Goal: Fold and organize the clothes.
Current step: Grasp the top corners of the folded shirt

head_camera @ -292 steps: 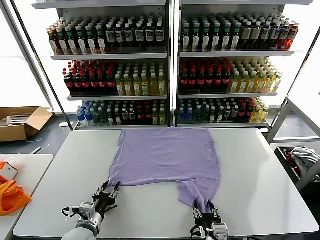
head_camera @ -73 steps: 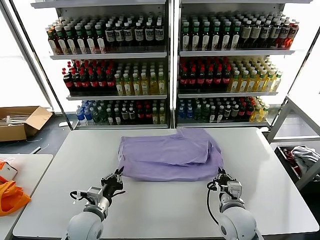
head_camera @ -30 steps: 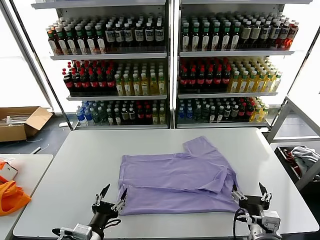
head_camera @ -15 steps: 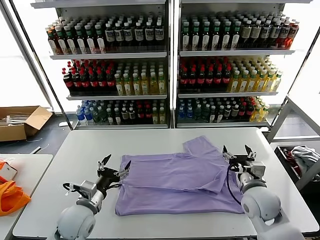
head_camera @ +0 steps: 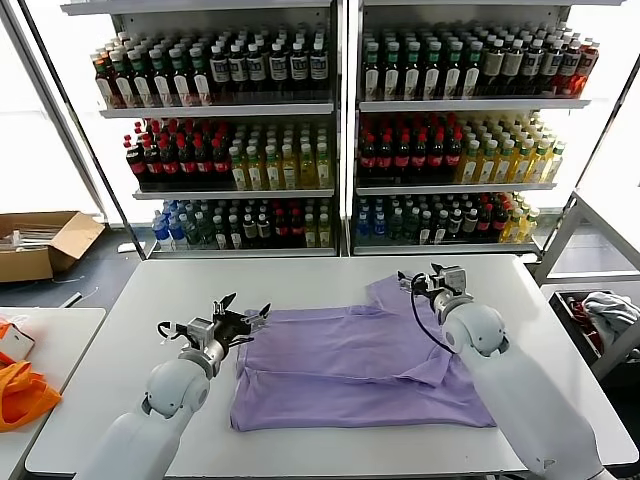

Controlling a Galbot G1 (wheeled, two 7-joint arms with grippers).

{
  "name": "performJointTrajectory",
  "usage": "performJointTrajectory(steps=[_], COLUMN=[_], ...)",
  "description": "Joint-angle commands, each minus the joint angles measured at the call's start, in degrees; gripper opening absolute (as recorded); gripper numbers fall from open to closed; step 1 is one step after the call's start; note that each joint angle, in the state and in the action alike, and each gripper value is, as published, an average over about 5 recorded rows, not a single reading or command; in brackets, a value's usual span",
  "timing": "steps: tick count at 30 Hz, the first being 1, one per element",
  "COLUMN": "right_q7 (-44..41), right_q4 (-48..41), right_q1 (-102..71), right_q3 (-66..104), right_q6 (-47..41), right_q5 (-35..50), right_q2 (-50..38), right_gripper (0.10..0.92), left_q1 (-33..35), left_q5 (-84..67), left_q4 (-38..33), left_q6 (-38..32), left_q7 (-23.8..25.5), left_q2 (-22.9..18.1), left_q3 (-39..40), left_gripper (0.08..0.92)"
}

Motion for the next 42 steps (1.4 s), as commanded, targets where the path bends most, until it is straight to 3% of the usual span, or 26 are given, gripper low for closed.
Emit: performJointTrajectory(steps=[1, 29, 32, 37, 42], right_q7=[-1.8, -3.0, -2.8, -2.4, -2.1], right_q4=[-11.2, -18.8, -18.4, -17.4, -16.2], right_q1=[6.6, 4.6, 4.0, 2.6, 1.5], right_q3=[-2.2, 3.9, 4.1, 4.2, 4.2], right_q6=[-0.2, 1.1, 0.9, 0.8, 0.7], right_q5=[-0.2, -4.4, -4.4, -4.5, -4.5], right_q2=[4.1, 9.0, 9.0, 9.0, 8.8], right_gripper=[0.823, 0.823, 0.823, 0.798, 0.664], left_q1=[-4.6, -2.1, -2.0, -1.2, -0.5], left_q5=[-1.1, -4.0, -5.6, -7.3, -8.0], left_q4=[5.7, 5.5, 5.3, 4.9, 4.3], left_q6=[1.2, 3.6, 4.3, 5.0, 5.0], left_q7=[-0.4, -1.7, -2.1, -2.3, -2.2], left_q2=[-0.4, -0.5, -0.2, 0.2, 0.4], left_q3=[2.0, 3.0, 3.3, 3.8, 3.6], left_gripper=[0.823, 0.819, 0.775, 0.632, 0.493])
